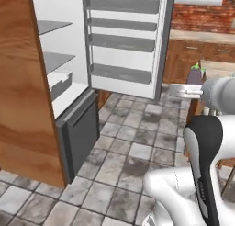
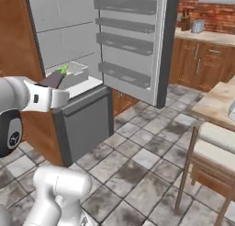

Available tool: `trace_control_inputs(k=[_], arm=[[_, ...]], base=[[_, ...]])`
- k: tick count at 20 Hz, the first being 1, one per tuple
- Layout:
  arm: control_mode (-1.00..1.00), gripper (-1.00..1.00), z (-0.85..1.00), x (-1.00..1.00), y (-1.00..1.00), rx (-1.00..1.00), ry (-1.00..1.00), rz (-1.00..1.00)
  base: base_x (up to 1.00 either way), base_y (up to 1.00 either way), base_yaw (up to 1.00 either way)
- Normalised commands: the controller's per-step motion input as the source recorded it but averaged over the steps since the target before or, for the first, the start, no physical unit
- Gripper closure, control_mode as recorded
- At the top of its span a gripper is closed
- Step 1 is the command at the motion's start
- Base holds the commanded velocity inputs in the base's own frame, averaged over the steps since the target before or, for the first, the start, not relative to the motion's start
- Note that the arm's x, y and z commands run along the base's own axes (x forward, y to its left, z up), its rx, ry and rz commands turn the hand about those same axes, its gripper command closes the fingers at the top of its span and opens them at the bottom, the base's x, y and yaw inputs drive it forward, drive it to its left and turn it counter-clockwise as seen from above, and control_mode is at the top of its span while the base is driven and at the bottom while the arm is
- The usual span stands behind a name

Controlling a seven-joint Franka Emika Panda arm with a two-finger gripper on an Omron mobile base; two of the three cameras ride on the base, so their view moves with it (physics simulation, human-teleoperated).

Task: Place the cold items (eggplant and lime) from the fridge in one tupperware on the dining counter. Place the warm items (hot dog and kebab skewer) in the stove area in another tupperware.

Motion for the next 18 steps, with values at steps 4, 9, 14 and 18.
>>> trace_control_inputs(k=[4, 9, 14, 18], arm=[[1.00, 1.00, 0.00, 0.00, 0.00, 0.00, 0.00, 0.00], [1.00, 1.00, 0.00, 0.00, 0.00, 0.00, 0.00, 0.00], [1.00, 1.00, 0.00, 0.00, 0.00, 0.00, 0.00, 0.00], [1.00, 1.00, 0.00, 0.00, 0.00, 0.00, 0.00, 0.00]], base=[[-0.35, -0.78, -0.44], [-0.05, -0.99, -0.34], [0.08, -1.00, -0.19], [0.19, -1.00, -0.11]])
